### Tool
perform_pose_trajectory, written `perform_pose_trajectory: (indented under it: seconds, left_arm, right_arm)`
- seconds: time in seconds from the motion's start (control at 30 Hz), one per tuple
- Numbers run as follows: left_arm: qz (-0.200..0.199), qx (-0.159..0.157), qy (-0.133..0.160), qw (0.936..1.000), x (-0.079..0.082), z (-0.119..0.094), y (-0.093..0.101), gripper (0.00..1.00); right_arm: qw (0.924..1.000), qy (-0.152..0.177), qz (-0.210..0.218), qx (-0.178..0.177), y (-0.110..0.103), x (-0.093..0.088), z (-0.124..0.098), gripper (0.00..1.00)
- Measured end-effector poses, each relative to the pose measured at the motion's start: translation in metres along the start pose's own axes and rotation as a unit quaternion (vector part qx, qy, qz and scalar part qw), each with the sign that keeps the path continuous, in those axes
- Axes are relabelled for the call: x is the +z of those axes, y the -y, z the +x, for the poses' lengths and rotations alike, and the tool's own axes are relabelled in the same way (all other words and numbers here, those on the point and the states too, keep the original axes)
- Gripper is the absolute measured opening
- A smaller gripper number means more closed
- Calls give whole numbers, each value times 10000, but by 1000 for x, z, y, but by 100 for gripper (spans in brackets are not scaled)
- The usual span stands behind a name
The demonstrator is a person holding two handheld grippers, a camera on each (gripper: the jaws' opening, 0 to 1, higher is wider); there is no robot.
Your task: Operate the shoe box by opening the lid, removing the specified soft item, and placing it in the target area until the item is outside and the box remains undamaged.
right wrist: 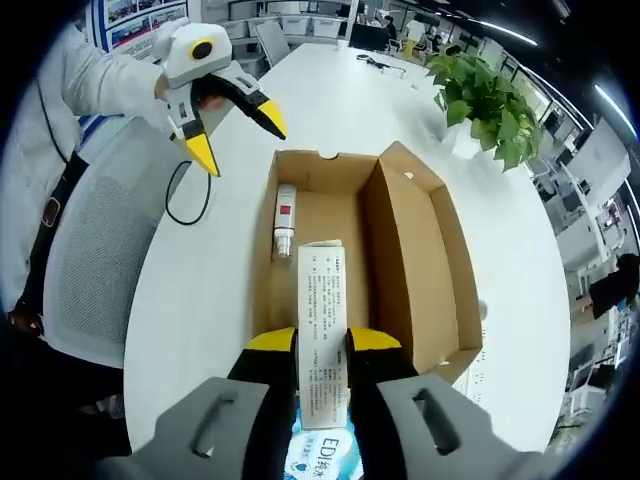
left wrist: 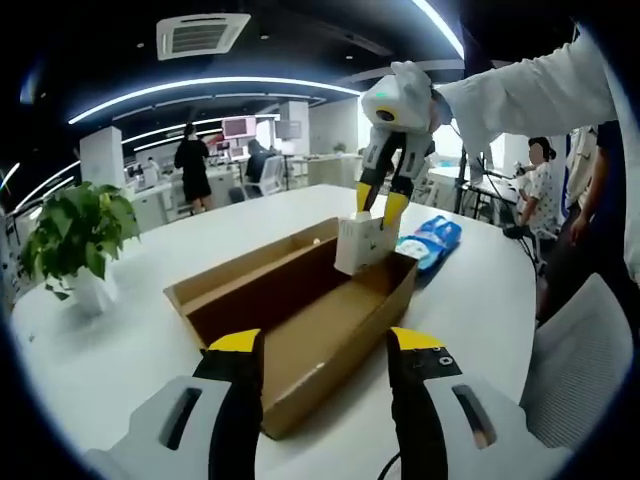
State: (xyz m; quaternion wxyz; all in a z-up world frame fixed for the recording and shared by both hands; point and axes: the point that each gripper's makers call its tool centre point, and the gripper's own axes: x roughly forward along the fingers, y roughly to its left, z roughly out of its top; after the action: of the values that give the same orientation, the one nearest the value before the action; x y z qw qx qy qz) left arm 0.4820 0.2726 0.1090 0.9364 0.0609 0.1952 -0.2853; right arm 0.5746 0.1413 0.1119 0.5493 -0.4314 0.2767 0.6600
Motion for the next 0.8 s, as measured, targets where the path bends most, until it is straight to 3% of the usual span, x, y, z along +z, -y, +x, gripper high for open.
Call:
perform_pose_trajectory:
  seconds: [0.53,0.8]
  left_arm:
    - [39,-216,103,9997,7,3,11,52]
    - [39,-190,91,9998,6,2,9,52]
  right_arm:
    - [9991,-276,153,-280,18,-48,-38,16]
    - [9968,-585,297,-451,30,-90,-57,16]
